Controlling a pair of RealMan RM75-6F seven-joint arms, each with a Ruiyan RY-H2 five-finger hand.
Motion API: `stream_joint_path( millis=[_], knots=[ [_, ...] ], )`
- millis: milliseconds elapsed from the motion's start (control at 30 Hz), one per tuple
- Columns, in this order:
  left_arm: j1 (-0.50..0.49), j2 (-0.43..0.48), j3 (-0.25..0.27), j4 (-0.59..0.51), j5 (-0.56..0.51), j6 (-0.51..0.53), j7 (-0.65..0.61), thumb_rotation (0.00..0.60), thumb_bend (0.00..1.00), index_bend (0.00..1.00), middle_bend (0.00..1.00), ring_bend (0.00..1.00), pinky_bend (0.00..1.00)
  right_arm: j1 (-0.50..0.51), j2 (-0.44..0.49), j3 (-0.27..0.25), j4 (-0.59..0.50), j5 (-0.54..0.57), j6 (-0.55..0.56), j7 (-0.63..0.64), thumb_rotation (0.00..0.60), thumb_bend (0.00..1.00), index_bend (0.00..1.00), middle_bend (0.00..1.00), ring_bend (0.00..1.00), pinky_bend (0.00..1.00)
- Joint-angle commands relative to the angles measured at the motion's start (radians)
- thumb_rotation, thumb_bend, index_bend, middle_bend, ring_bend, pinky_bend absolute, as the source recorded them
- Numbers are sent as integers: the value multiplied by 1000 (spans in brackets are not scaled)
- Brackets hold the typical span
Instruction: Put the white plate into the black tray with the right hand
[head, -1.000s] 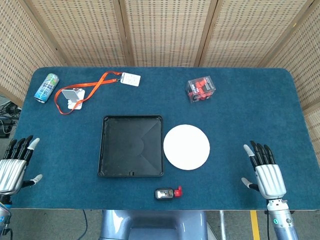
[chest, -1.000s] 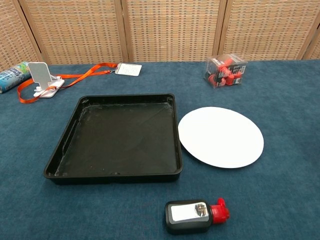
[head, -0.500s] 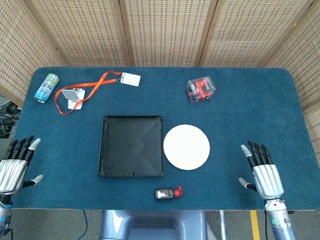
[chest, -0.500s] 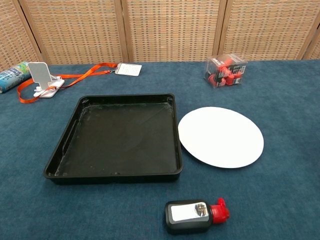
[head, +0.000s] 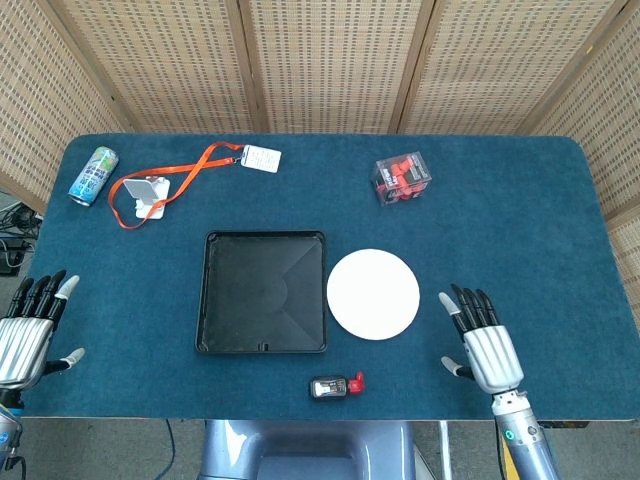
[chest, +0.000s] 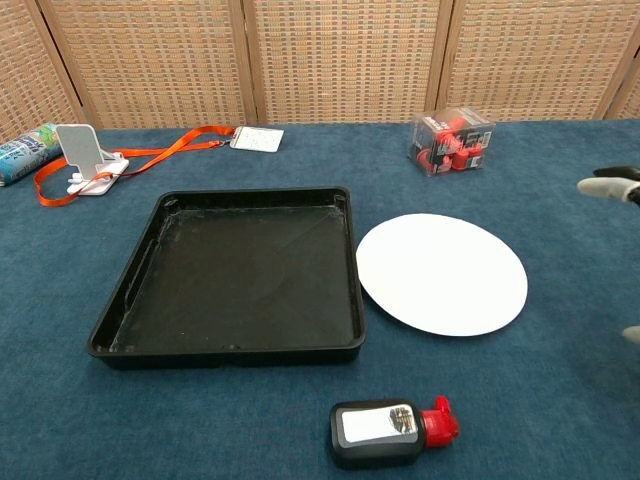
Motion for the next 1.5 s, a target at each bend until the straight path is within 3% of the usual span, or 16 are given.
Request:
stream_joint_path(
  millis=[33, 333, 600, 1500],
  knots=[
    [0, 0, -1, 1, -2, 1, -1, 600, 0, 0, 0, 0, 0, 30, -54, 10, 47, 0, -31, -5, 600, 373, 103, 0, 0, 0],
    [-3, -1, -3, 6, -12, -10, -7, 600, 0, 0, 0, 0, 0, 87, -180, 41, 177, 56, -115, 31, 600, 393, 103, 0, 0, 0],
    [-8, -8, -4, 14, -22, -22, -5, 600, 0, 0, 0, 0, 0, 112, -245, 49, 286, 89, -153, 80, 600, 499, 103, 0, 0, 0],
    [-16, -23, -11, 31, -49, -40, -3, 600, 0, 0, 0, 0, 0, 161, -350, 44, 453, 104, -164, 191, 600, 500, 144, 0, 0, 1]
  ],
)
